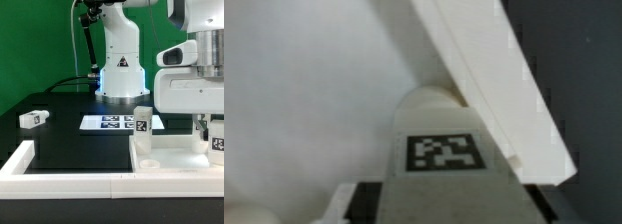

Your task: Assemble square table

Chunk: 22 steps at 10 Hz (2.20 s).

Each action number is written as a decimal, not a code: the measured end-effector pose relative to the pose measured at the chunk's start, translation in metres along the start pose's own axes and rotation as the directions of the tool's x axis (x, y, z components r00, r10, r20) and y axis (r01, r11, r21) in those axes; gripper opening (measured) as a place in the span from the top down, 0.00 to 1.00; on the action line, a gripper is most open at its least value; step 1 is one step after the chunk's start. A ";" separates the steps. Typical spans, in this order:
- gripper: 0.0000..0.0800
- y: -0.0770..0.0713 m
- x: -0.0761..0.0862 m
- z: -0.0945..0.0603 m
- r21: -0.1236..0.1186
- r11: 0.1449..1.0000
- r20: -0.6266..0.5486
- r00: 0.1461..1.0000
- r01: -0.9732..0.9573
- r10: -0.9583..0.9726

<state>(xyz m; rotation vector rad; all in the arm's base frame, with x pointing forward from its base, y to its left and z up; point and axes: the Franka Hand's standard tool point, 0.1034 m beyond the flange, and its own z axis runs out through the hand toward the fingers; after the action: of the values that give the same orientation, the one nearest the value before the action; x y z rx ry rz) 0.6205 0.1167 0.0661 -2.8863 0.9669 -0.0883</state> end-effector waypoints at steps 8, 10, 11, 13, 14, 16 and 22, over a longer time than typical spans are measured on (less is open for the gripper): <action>0.64 -0.006 0.001 0.002 0.060 0.528 0.110 0.532 -0.847 0.840; 0.45 -0.006 0.001 0.002 0.064 0.608 0.103 0.611 -0.791 0.785; 0.29 -0.008 0.005 -0.003 0.070 0.758 0.098 0.761 -0.648 0.641; 0.21 -0.009 0.005 -0.004 0.091 0.901 0.086 0.905 -0.423 0.416; 0.19 -0.008 0.006 -0.004 0.096 0.923 0.080 0.927 -0.374 0.367; 0.19 -0.007 0.007 -0.004 0.104 0.967 0.062 0.972 -0.234 0.228; 0.44 -0.010 0.011 -0.008 0.074 0.968 -0.019 0.971 0.241 -0.240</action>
Offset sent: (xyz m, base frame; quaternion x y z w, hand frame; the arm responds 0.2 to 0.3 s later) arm -0.0095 0.0024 -0.0187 0.0486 -0.0299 0.4267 0.9026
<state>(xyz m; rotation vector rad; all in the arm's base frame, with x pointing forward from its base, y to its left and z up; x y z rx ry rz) 0.6346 0.1169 0.0751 -2.9205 0.5953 -0.1533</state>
